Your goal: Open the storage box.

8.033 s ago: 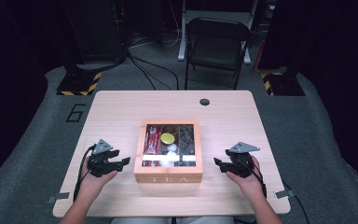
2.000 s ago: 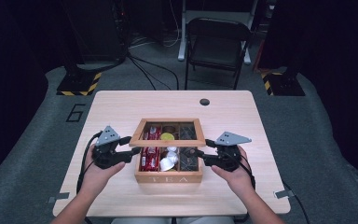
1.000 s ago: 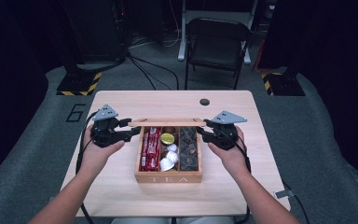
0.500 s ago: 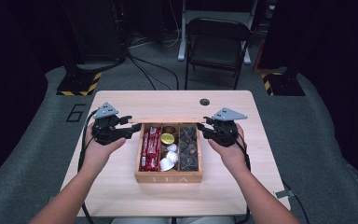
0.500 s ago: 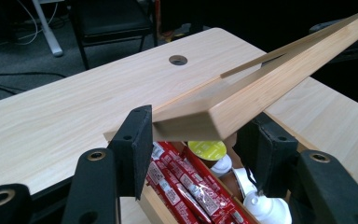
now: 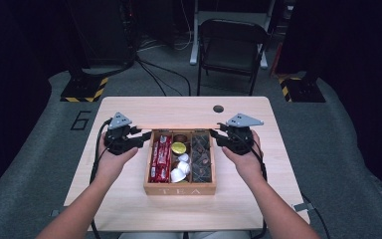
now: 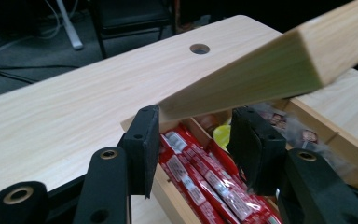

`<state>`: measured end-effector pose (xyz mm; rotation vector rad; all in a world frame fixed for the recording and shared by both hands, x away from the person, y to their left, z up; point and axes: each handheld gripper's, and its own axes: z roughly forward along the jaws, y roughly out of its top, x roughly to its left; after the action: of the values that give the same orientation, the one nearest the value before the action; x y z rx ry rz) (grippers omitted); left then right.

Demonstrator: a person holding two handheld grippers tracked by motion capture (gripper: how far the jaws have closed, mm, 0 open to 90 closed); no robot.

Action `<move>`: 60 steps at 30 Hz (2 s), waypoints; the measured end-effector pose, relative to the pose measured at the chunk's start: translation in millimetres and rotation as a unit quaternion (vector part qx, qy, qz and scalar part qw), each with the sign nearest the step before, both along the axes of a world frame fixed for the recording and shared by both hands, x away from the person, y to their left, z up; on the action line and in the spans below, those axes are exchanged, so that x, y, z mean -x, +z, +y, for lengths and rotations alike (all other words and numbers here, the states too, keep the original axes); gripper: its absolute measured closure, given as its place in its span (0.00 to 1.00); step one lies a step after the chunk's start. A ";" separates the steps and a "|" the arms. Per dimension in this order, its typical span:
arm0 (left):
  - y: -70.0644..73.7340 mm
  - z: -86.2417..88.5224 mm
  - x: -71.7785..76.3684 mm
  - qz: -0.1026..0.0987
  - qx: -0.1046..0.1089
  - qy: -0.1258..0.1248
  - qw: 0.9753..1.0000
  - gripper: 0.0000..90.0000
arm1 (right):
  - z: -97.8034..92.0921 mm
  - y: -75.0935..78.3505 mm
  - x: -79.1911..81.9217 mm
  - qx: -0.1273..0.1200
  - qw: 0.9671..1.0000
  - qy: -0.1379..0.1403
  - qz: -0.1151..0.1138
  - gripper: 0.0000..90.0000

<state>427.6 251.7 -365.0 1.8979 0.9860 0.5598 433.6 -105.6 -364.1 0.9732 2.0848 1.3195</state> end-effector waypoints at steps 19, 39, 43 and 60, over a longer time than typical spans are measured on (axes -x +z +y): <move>13.4 -2.0 -21.3 -0.009 0.002 0.013 1.000 0.67 | -0.2 9.3 -16.3 -0.013 1.000 -0.007 0.001 0.63; 23.5 -1.8 -44.0 -0.004 0.015 0.023 1.000 0.68 | 2.4 1.9 -43.8 -0.006 1.000 -0.028 0.012 0.61; 24.6 -2.0 -46.7 -0.003 0.017 0.025 1.000 0.68 | 4.0 0.7 -47.9 -0.001 1.000 -0.028 0.014 0.61; 26.5 -1.5 -58.6 -0.005 0.027 0.032 0.999 0.69 | 10.5 -15.2 -67.9 0.016 0.999 -0.037 0.027 0.63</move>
<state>486.2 250.2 -338.5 1.8192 1.0496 0.5733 501.5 -95.1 -379.2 1.0730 2.0820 1.2333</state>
